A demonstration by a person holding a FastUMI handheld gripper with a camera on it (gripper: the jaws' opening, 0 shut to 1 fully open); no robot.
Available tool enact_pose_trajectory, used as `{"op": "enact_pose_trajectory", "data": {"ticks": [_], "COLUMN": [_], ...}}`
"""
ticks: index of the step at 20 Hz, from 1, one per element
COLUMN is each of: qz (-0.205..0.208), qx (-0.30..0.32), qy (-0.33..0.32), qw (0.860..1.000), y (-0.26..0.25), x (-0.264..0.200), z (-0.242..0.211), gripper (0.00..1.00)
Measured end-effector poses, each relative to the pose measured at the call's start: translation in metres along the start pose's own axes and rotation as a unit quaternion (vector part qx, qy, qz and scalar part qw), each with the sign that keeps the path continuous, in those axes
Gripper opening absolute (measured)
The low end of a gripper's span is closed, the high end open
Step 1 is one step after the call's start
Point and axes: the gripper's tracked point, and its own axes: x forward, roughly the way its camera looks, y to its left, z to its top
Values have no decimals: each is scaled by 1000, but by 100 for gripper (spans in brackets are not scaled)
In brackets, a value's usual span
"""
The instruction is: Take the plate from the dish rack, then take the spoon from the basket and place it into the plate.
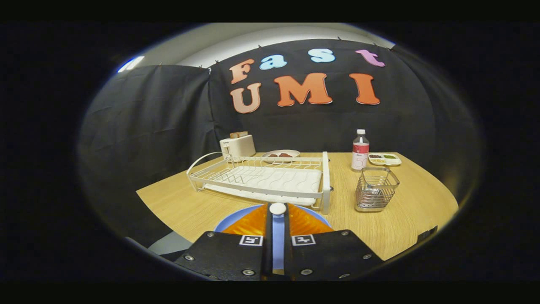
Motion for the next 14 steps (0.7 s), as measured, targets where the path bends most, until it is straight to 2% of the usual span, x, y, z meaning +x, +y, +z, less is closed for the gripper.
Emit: {"op": "enact_pose_trajectory", "data": {"ticks": [9, 14], "qz": [-15, -22], "qx": [0, 16], "qy": [13, -9], "qw": [1000, 1000], "y": [-10, -15], "x": [-5, -5], "z": [-7, 9], "gripper": [18, 27]}}
